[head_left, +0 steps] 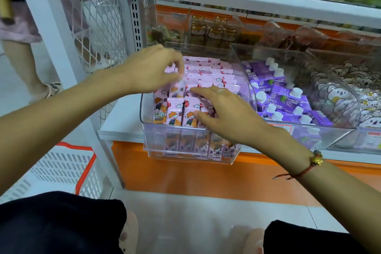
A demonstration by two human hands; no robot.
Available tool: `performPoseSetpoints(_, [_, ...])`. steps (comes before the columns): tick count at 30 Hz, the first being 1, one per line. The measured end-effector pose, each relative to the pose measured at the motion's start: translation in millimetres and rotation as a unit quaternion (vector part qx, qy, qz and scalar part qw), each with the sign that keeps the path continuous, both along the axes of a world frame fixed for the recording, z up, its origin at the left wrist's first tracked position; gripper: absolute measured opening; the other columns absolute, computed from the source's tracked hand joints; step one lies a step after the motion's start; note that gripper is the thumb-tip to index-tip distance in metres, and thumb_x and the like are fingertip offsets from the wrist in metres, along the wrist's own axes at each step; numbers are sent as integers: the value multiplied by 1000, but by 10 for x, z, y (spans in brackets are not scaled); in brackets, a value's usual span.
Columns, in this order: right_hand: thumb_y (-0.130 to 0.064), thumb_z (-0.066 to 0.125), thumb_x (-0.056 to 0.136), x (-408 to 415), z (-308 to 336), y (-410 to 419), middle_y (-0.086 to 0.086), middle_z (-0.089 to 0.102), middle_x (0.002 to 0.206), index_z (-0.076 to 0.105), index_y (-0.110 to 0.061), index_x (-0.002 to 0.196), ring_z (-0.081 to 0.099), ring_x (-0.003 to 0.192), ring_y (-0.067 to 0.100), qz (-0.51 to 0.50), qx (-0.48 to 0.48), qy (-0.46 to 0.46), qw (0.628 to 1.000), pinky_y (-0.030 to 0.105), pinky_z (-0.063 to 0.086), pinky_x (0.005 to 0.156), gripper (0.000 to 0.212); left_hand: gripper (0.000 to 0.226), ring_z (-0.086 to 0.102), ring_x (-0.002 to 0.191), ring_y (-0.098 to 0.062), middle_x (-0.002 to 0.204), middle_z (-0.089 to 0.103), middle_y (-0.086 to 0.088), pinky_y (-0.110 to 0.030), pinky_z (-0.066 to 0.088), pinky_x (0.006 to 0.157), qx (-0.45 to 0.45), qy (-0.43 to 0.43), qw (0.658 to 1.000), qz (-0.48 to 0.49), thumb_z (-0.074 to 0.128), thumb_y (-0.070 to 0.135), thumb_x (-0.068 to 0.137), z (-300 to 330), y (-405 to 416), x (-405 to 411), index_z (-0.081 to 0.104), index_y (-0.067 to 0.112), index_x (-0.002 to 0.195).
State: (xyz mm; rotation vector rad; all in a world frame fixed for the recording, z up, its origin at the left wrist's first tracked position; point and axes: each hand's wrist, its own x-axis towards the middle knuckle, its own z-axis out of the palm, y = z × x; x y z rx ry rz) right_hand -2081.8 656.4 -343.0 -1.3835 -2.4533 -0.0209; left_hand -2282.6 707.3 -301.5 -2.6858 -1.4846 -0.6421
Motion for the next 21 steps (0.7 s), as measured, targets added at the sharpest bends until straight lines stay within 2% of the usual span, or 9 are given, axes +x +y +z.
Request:
performPoseSetpoints(2, [-41, 47, 97, -9, -1, 4, 4, 56, 124, 35, -25, 145, 50, 108, 23, -1, -2, -3, 1000, 29, 32, 74, 52, 8, 59, 101, -20, 112, 62, -5, -32, 48, 82, -9, -148, 989, 25, 51, 21, 97, 56, -75, 7, 54, 18, 103])
performPoseSetpoints(4, [-39, 43, 99, -32, 23, -18, 6, 52, 133, 35, -21, 145, 46, 119, 23, -8, -10, 27, 1000, 32, 37, 87, 50, 4, 61, 102, -24, 114, 62, -11, -33, 51, 84, -20, -296, 954, 41, 48, 17, 99, 143, -182, 25, 49, 16, 103])
performPoseSetpoints(7, [-38, 40, 100, -84, 159, -154, 2, 47, 140, 37, -20, 143, 40, 129, 18, -19, 3, 179, 984, 36, 37, 101, 47, 4, 61, 104, -32, 114, 63, -16, -45, 52, 89, -19, -432, 901, 41, 48, 16, 99, 256, -396, 81, 49, 15, 103])
performPoseSetpoints(9, [-46, 41, 97, -97, 265, -259, -4, 46, 141, 36, -24, 142, 40, 129, 11, -22, -8, 269, 963, 31, 36, 102, 50, 4, 65, 99, -26, 109, 67, -11, -40, 56, 81, -29, -483, 875, 25, 49, 17, 99, 293, -553, 169, 52, 16, 103])
performPoseSetpoints(11, [-51, 46, 94, -94, 353, -375, -8, 48, 135, 37, -29, 140, 46, 121, 4, -21, -67, 327, 942, 26, 41, 96, 52, 5, 70, 86, -10, 99, 72, 1, -24, 57, 68, -72, -531, 844, -9, 51, 14, 98, 301, -697, 275, 55, 17, 99])
performPoseSetpoints(13, [-39, 55, 92, -85, 392, -486, -5, 58, 113, 50, -25, 129, 58, 94, -2, 2, -123, 384, 915, 23, 51, 79, 40, 7, 70, 79, 0, 91, 74, 9, -13, 52, 63, -121, -552, 824, -36, 55, 14, 96, 269, -821, 391, 60, 16, 101])
performPoseSetpoints(15, [-22, 60, 91, -36, 374, -571, -4, 64, 90, 61, -20, 110, 60, 72, -3, 10, -145, 429, 891, 15, 51, 66, 19, 13, 69, 80, 3, 87, 74, 14, -12, 52, 66, -137, -547, 825, -39, 57, 17, 95, 179, -913, 484, 64, 18, 106])
performPoseSetpoints(18, [-21, 64, 88, 81, 303, -609, -11, 64, 75, 63, -15, 100, 63, 69, 0, -48, -254, 526, 811, 19, 53, 78, 13, 19, 65, 96, 1, 102, 70, 14, -24, 56, 83, -152, -565, 811, -30, 57, 16, 95, -14, -1001, 523, 64, 23, 112])
performPoseSetpoints(21, [-19, 60, 90, 161, 254, -585, -15, 58, 51, 60, -15, 83, 61, 59, -1, -59, -324, 568, 754, 25, 57, 78, 9, 27, 61, 97, -2, 106, 65, 16, -25, 54, 83, -157, -495, 854, -27, 66, 7, 85, -188, -1048, 528, 64, 29, 101])
